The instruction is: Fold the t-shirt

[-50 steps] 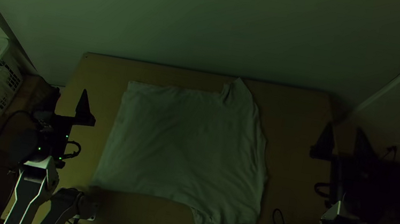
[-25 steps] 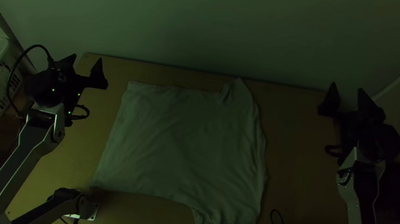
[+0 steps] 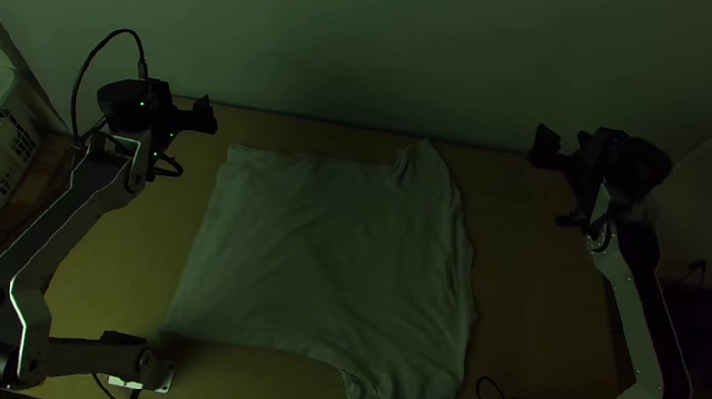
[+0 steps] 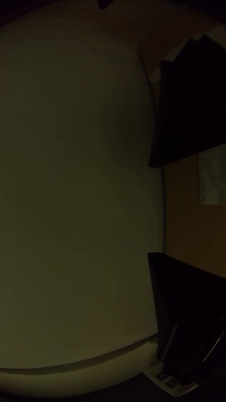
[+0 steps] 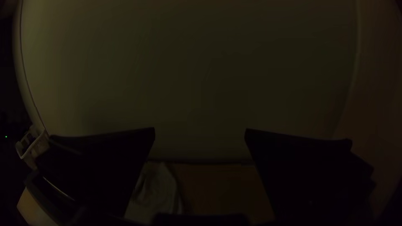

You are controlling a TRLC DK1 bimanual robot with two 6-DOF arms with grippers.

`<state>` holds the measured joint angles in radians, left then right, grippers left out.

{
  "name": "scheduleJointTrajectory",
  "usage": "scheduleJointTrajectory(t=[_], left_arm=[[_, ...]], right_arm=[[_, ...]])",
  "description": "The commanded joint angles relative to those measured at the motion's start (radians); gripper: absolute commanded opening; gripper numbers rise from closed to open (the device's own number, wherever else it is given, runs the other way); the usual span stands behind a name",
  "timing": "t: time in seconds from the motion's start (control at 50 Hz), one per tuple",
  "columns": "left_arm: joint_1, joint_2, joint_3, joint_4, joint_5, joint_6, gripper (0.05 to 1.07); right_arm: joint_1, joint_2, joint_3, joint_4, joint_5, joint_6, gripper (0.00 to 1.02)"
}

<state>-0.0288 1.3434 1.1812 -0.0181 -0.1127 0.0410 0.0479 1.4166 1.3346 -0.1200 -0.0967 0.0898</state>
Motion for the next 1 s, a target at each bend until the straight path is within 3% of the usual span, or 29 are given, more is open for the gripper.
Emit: scheduleJointTrajectory(t=[0.0, 0.34, 0.54, 0.9, 0.98], left_arm=[[0.004, 0.086, 0.074, -0.043, 0.013, -0.033, 1.03], [0.03, 0.362, 0.304, -0.256, 0.011, -0.087, 1.01], [0.021, 0.534, 0.505, -0.465, 0.011, -0.087, 1.01], [0.02, 0.764, 0.698, -0.626, -0.008, -0.09, 1.01], [0.02, 0.793, 0.715, -0.649, -0.01, -0.085, 0.92]], right_arm=[[0.029, 0.077, 0.067, -0.04, 0.003, 0.053, 0.98], [0.113, 0.199, 0.097, -0.125, -0.005, 0.134, 0.98], [0.125, 0.289, 0.144, -0.161, -0.034, 0.136, 0.98], [0.127, 0.446, 0.318, -0.302, -0.064, 0.148, 0.98], [0.124, 0.478, 0.354, -0.342, -0.064, 0.166, 0.98]])
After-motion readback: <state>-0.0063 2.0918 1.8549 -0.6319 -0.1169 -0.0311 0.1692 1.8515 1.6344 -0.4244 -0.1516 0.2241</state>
